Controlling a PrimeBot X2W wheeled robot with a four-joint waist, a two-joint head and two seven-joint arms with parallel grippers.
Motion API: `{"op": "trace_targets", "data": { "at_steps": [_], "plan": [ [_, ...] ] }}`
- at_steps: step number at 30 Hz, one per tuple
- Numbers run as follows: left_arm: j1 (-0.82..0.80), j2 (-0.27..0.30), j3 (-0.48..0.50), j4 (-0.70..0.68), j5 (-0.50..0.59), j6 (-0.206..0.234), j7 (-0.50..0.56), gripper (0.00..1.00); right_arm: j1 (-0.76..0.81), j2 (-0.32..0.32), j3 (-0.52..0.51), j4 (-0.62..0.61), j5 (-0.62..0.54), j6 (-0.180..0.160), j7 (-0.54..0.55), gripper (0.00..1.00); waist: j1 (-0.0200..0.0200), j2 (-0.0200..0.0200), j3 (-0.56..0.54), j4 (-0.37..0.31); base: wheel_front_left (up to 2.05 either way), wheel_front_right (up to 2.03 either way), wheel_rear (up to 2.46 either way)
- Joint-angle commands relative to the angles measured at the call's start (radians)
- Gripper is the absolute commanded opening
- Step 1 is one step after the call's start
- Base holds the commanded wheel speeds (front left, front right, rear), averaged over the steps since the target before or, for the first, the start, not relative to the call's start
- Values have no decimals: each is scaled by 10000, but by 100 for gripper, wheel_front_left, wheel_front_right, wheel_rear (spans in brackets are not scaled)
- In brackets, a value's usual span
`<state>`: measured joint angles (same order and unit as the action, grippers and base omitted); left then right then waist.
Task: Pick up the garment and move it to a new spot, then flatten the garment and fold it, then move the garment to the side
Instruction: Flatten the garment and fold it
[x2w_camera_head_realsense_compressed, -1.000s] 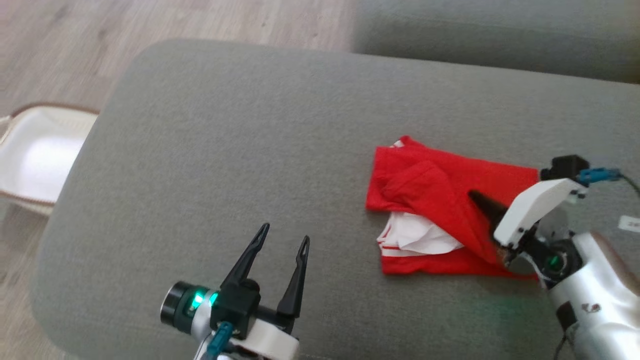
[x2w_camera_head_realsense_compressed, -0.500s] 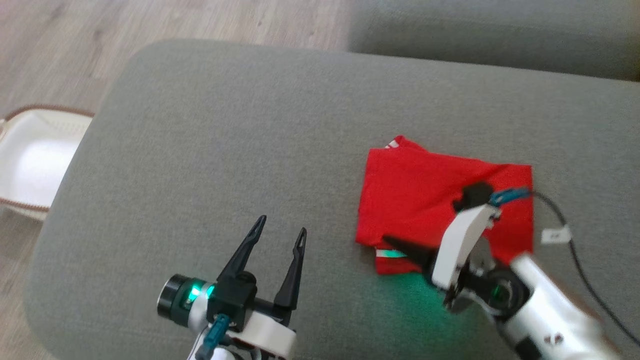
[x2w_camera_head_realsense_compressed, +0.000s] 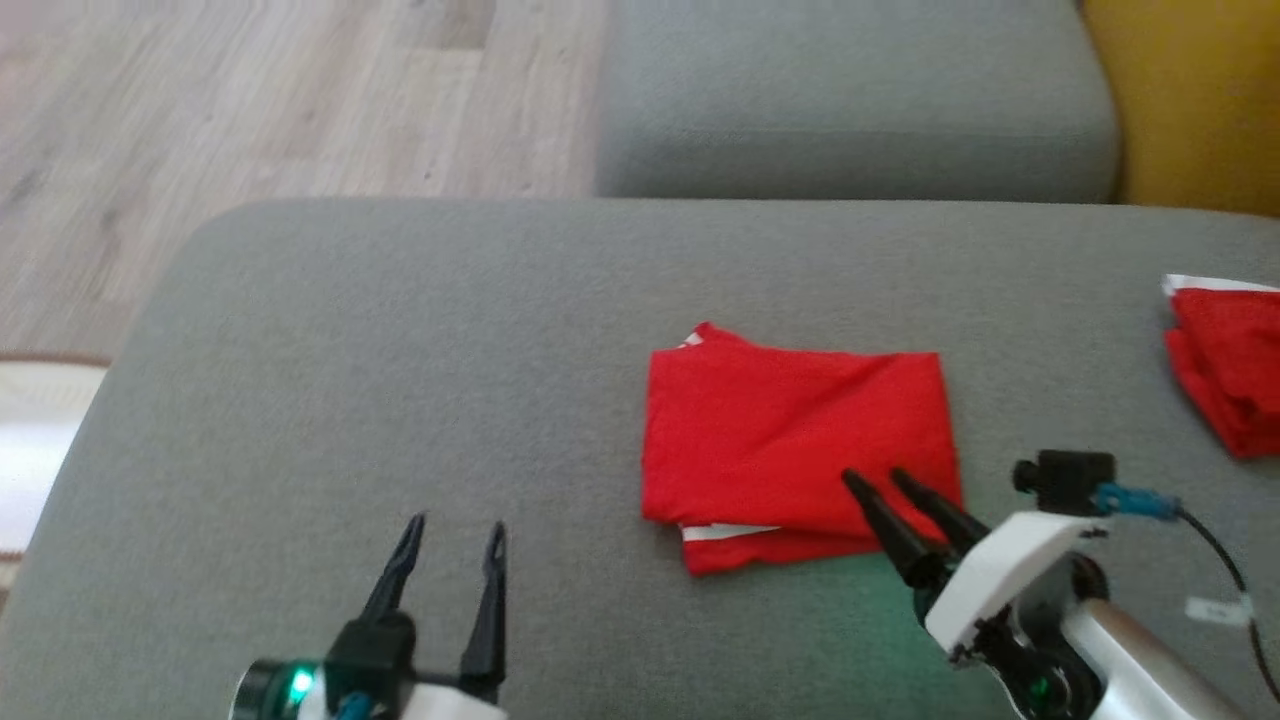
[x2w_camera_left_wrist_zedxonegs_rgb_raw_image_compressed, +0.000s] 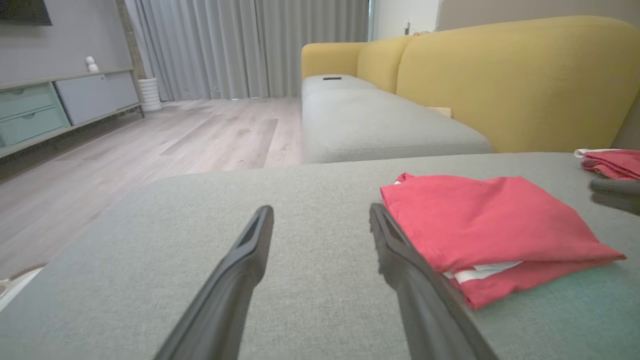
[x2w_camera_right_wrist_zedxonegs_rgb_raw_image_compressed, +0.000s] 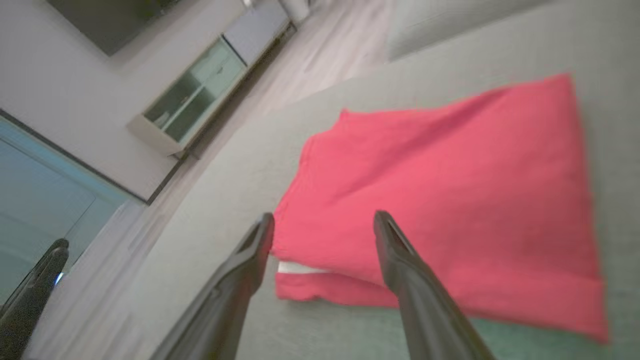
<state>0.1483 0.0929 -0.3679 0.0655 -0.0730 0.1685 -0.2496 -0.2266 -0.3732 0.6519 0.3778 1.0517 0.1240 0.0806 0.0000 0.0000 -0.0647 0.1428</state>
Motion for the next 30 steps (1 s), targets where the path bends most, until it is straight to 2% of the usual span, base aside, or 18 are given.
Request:
{"op": "trace_targets", "data": {
  "at_steps": [1, 8, 12, 15, 18, 22, 25, 30],
  "plan": [
    [-253, 24, 436, -330, -41, 84, -122, 100, -168, -118, -71, -205, -261, 67, -385, 100, 0, 0, -250, -286, 0, 0, 0],
    [440, 85, 1040, -440, -118, 92, -122, 100, 276, 168, -179, 548, -2418, 67, -2568, 100, 0, 0, -747, -734, 0, 0, 0],
    [797, 51, 1316, -549, -109, 116, -122, 100, 579, 476, -646, 1045, -3796, 67, -3257, 100, 0, 0, -988, -878, 0, 0, 0],
    [1016, 2, 1449, -667, -57, 128, -122, 100, 867, 806, -1534, 1215, -5000, 67, -3405, 100, 0, 0, -1110, -888, 0, 0, 0],
    [1194, -39, 1598, -734, 1, 163, -122, 100, 1422, 1381, -2749, 601, -6231, 67, -3418, 100, 0, 0, -1228, -866, 0, 0, 0],
    [1387, -82, 1762, -784, 66, 140, -122, 100, 2429, 2137, -3842, -302, -7643, 67, -3421, 100, 0, 0, -1397, -798, 0, 0, 0],
    [1468, -108, 1864, -796, 118, 105, -122, 100, 3043, 2546, -4257, -791, -8232, 67, -3422, 100, 0, 0, -1471, -764, 0, 0, 0],
    [1552, -163, 1970, -749, 216, 83, -122, 100, 3599, 2864, -4603, -924, -8692, 67, -3422, 100, 0, 0, -1566, -775, 0, 0, 0]
  ]
}}
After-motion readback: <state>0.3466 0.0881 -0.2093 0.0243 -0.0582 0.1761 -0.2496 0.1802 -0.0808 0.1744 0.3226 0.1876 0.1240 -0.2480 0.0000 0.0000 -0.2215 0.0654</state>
